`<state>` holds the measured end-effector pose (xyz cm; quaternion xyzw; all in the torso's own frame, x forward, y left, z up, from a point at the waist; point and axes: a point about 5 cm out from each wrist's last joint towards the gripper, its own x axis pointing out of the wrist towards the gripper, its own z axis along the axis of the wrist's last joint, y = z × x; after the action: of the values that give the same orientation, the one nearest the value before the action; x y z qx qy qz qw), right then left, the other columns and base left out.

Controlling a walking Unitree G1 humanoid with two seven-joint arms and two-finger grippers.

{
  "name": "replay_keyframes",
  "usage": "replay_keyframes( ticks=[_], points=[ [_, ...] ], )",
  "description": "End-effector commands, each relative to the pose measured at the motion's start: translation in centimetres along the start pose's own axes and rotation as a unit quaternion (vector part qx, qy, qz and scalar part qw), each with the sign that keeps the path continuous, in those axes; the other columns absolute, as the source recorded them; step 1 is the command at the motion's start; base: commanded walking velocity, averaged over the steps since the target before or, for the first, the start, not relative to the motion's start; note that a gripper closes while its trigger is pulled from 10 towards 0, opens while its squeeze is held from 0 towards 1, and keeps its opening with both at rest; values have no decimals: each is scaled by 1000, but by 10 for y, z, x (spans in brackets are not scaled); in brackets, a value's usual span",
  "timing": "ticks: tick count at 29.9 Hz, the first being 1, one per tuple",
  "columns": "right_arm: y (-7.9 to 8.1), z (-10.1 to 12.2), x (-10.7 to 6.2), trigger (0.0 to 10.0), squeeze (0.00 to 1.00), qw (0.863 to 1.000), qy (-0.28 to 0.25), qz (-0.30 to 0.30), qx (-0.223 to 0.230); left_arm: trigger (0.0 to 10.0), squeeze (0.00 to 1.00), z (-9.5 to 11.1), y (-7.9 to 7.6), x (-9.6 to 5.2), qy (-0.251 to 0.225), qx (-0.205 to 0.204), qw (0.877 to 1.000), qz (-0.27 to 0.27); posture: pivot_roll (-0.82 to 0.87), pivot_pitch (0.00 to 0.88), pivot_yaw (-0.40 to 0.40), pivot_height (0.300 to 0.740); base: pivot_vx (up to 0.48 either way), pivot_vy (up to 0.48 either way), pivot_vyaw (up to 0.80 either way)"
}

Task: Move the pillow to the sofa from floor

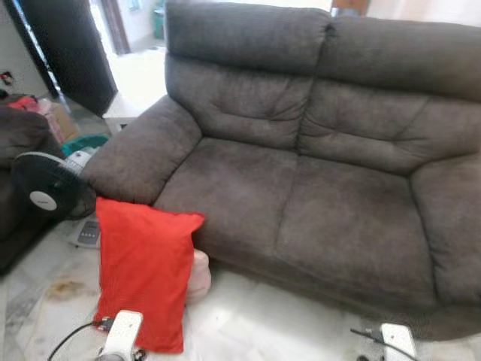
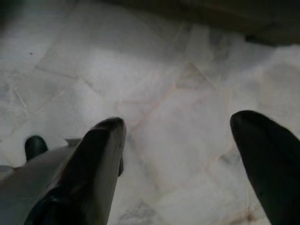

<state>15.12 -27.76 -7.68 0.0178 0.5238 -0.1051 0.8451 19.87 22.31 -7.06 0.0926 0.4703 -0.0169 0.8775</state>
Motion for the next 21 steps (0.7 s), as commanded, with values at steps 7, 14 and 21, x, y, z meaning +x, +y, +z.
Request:
replay_keyframes(
  ticks=[7,14,21],
  points=[
    [6,0,1,10000,0,1000,2,10,-9,10000,0,-13,8,-3,26,4,1000,8,74,33,-38,740,0,0,800],
    [7,0,1,10000,0,1000,3,12,-9,10000,0,-13,9,-3,27,4,1000,8,74,33,-34,740,0,0,800],
    [7,-1,1,10000,0,1000,4,13,-6,10000,0,-13,10,-3,24,3,1000,9,72,35,-30,740,0,0,766]
  ],
)
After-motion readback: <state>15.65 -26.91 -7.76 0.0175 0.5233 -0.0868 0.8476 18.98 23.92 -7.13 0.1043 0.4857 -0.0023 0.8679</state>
